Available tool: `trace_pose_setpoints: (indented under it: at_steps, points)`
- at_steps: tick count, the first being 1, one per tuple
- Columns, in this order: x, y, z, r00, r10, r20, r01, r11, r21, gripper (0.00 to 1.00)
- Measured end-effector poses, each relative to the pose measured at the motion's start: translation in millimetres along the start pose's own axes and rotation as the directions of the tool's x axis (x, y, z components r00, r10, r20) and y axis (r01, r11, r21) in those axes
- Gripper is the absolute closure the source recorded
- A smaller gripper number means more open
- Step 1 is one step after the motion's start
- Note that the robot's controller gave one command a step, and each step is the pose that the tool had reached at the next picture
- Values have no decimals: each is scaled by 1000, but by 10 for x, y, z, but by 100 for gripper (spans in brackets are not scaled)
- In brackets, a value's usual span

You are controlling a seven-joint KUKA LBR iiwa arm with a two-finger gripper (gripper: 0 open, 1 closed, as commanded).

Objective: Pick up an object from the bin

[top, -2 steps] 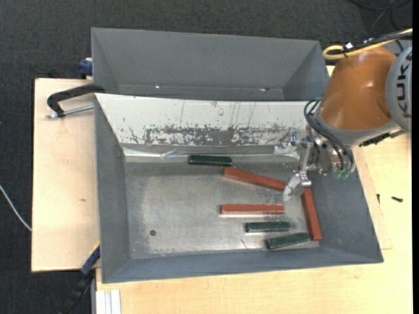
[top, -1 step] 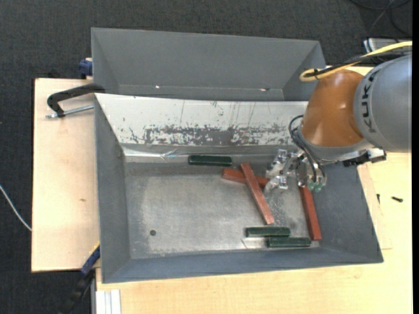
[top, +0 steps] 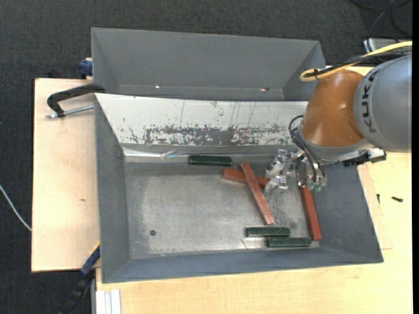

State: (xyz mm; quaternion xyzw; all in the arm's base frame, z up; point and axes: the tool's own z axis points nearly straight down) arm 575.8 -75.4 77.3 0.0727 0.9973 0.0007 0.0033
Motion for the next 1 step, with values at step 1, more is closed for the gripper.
trace_pose_setpoints:
  at_steps: [1]
  points:
    - [104, 141, -1982, 1000, 4, 4, -4, 1000, 0, 100]
